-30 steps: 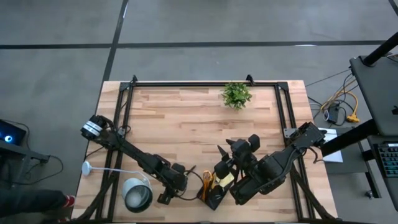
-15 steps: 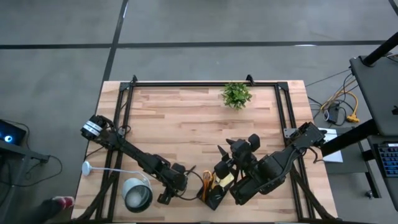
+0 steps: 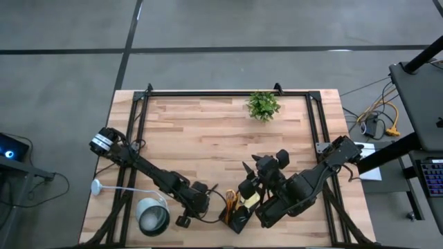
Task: Pick and place office supplies into organizer
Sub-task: Put the binder clip into the desk organizer
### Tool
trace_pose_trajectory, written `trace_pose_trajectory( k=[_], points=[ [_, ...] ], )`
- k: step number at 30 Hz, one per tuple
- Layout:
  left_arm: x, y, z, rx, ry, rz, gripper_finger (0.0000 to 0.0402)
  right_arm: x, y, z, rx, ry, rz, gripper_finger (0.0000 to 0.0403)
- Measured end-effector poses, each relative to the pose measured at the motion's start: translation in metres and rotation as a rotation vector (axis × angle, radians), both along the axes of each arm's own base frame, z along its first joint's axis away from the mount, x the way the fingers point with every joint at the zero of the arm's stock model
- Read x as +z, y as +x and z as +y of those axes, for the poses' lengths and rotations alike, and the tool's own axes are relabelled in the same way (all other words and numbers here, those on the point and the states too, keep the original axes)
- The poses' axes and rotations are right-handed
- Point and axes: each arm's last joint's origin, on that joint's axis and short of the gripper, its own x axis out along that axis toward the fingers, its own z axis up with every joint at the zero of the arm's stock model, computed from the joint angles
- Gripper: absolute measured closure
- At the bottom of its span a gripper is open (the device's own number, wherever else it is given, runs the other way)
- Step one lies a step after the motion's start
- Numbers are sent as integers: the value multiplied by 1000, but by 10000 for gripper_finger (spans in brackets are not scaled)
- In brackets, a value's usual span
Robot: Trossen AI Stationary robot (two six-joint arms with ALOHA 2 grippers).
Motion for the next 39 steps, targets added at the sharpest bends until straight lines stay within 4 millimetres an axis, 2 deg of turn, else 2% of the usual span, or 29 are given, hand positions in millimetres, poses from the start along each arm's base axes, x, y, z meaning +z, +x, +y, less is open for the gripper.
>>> trace_pose_trajectory(
  k=[5,22,26,39],
  points=[
    [4,0,0,0,-4,-8,335,0,0,0,-2,2,-2,232],
    [22,-2,7,32,-6,-64,345,-2,0,0,-4,2,-2,232],
    [28,-1,14,58,-8,-82,345,-2,0,0,-4,2,-2,232],
    [80,-3,55,183,-68,-238,345,-5,0,0,8,35,47,232]
  ],
)
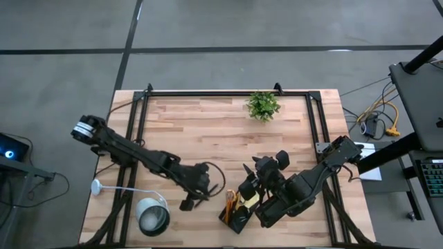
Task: Pick and place office supplies into organizer
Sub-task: Put the binder clip into the desk organizer
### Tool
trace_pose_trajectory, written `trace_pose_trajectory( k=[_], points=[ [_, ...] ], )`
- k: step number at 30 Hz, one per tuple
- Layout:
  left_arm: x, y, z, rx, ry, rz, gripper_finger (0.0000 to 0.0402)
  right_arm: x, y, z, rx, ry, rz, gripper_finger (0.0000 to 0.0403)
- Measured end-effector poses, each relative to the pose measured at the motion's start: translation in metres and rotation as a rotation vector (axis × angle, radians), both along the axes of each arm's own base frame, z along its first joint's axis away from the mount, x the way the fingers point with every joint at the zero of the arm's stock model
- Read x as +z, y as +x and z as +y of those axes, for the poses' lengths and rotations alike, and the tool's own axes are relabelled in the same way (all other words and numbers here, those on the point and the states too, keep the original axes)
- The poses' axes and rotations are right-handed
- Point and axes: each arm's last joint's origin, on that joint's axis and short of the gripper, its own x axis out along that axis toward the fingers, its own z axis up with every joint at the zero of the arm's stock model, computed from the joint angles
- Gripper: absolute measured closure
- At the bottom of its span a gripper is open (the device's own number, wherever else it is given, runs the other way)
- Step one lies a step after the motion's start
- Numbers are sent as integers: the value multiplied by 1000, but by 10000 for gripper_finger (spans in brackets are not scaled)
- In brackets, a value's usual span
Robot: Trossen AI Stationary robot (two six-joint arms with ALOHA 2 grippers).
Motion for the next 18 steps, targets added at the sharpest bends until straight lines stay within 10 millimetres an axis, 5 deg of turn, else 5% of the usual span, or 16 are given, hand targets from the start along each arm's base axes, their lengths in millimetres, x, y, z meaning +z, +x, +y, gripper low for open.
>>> trace_pose_trajectory(
  k=[18],
  points=[
    [63,-7,12,147,-218,-262,346,27,-11,-20,-42,-111,-135,232]
  ],
)
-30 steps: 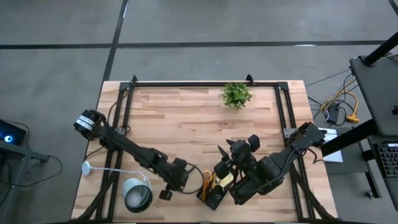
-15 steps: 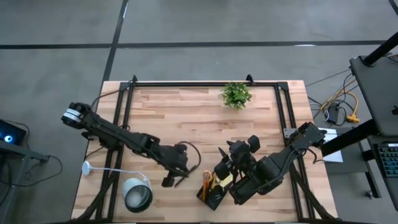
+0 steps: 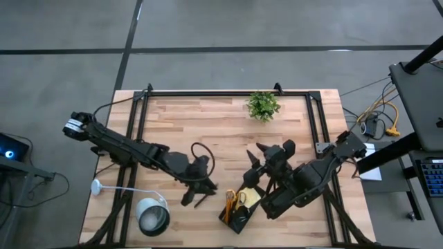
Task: Pick and place office supplies into organizer
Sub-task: Put the binder clip into the desk organizer
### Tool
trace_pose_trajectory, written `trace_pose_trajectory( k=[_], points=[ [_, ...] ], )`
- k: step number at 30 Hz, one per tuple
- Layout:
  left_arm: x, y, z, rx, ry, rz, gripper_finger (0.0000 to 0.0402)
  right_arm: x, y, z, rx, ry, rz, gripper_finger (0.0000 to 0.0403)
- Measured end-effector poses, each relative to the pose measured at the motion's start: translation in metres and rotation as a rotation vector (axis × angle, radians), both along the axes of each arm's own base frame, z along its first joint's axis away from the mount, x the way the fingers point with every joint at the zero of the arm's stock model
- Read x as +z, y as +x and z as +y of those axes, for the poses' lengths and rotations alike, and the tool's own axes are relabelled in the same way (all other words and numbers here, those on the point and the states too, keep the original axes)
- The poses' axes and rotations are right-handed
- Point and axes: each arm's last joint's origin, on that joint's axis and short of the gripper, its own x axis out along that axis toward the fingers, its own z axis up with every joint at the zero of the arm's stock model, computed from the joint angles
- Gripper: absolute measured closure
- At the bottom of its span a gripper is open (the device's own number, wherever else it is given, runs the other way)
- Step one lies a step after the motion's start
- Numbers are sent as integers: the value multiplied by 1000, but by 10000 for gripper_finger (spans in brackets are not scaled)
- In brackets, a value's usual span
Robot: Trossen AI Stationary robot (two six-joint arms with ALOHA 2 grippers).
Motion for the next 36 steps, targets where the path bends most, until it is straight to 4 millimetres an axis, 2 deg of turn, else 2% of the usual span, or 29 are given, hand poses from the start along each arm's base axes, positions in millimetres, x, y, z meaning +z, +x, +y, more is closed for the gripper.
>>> trace_pose_trajectory(
  k=[5,16,25,36],
  points=[
    [13,8,-3,8,-44,-54,346,5,-1,-8,-12,-23,2,232],
    [29,43,-16,-5,-58,-83,346,12,-3,-20,-13,-64,40,232],
    [19,76,-31,-59,-66,-44,346,38,-26,-35,-9,-67,-10,232],
    [6,109,-45,-138,-101,4,346,78,-71,-63,10,-112,-51,232]
  ],
)
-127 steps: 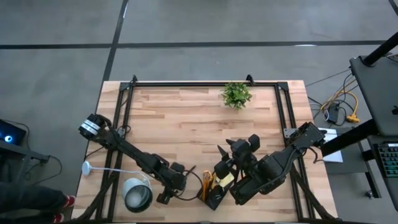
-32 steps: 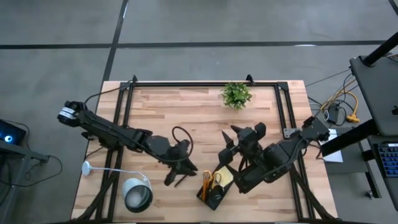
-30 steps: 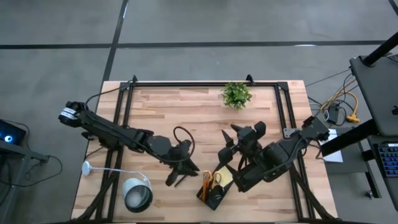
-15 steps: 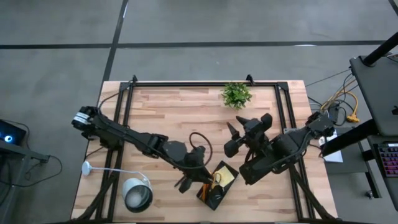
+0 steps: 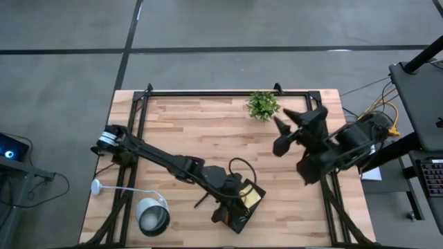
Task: Pick and place office supplies into organizer
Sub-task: Put the binder clip into the desk organizer
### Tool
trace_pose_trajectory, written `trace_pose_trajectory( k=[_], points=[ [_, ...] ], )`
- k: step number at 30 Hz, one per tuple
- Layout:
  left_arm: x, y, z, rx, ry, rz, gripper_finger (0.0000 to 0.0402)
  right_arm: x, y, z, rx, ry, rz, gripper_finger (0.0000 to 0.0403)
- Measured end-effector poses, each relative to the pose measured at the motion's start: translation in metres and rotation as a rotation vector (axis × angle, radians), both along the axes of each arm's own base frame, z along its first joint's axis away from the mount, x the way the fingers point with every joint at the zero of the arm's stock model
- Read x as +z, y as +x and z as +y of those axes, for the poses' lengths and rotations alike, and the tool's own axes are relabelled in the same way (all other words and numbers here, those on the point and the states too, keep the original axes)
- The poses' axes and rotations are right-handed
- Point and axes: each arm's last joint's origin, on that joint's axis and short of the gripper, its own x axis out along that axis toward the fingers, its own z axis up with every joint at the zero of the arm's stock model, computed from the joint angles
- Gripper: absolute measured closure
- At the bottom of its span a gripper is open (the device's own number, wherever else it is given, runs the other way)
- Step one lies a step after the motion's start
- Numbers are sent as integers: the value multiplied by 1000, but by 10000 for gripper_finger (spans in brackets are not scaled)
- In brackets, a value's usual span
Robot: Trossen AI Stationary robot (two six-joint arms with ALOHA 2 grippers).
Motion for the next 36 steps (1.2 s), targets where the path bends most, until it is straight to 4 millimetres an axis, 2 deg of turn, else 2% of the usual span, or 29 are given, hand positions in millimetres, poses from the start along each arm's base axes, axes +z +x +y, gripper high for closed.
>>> trace_pose_trajectory(
  k=[5,8,12,18,24,27,33,36],
  points=[
    [-6,13,-5,-41,9,-2,346,12,-16,-12,-2,14,-27,232],
    [-6,15,-6,-44,20,-17,346,9,-18,-12,76,91,53,232],
    [-4,14,-4,-41,35,-27,346,-6,-13,-3,172,204,175,232],
    [19,6,7,-21,20,-78,346,-41,-17,29,207,313,209,232],
    [46,-6,30,68,11,-134,346,-76,-33,67,175,390,-1,232],
    [63,-13,42,119,4,-182,346,-99,-32,90,198,415,-116,232],
    [89,-26,64,238,-54,-242,346,-144,-9,123,194,408,-375,232],
    [98,-32,74,290,-86,-254,346,-157,8,133,193,400,-421,227]
  ],
)
